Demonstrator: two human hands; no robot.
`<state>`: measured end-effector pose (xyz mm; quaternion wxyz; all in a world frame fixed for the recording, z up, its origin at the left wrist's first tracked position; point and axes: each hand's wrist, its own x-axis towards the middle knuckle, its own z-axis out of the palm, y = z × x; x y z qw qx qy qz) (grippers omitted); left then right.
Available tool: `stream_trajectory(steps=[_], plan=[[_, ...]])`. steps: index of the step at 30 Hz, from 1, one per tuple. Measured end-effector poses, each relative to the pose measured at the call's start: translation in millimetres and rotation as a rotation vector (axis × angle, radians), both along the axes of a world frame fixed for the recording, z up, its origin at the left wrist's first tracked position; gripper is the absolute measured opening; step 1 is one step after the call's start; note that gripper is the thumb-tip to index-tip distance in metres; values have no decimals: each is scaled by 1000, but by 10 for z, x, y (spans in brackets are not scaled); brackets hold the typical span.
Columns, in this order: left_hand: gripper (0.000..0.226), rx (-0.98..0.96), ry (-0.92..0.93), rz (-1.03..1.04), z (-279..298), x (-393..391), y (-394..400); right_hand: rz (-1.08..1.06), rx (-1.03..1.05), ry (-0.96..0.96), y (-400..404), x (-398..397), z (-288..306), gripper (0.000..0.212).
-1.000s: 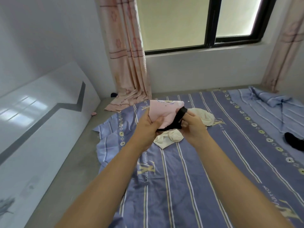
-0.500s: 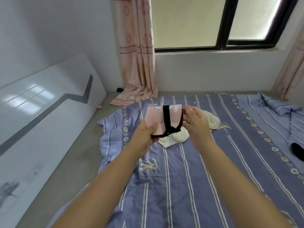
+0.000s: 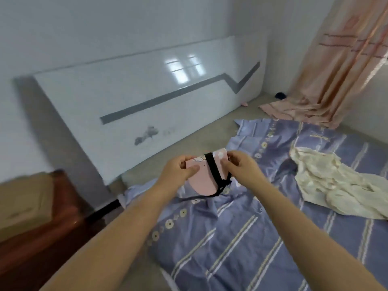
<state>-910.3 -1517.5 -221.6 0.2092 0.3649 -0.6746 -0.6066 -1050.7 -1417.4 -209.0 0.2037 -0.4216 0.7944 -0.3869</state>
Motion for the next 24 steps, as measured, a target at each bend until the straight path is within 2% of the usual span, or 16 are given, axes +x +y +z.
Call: stream_trajectory(steps=[4, 7, 11, 14, 17, 20, 24], plan=[[24, -72, -197, 347, -359, 1258, -260, 335, 137, 48, -731, 966, -376, 34], [19, -164, -404, 593, -641, 2326, -355, 553, 234, 170, -1167, 1821, -687, 42], [22, -101, -618, 833, -1116, 3616, -380, 656, 291, 420, -1580, 2815, -1174, 32], [32, 18, -709, 946, -1527, 4450, -488, 662, 440, 470, -1851, 3466, -1639, 30], [24, 141, -775, 991, -1961, 5120, -745, 619, 563, 395, -2137, 4027, -2185, 29], [23, 213, -792, 987, -2428, 5554, -1088, 486, 642, 217, -2434, 4420, -2627, 32], [20, 180, -769, 982, -3198, 5893, -1543, 229, 578, -83, -2862, 4725, -3185, 47]])
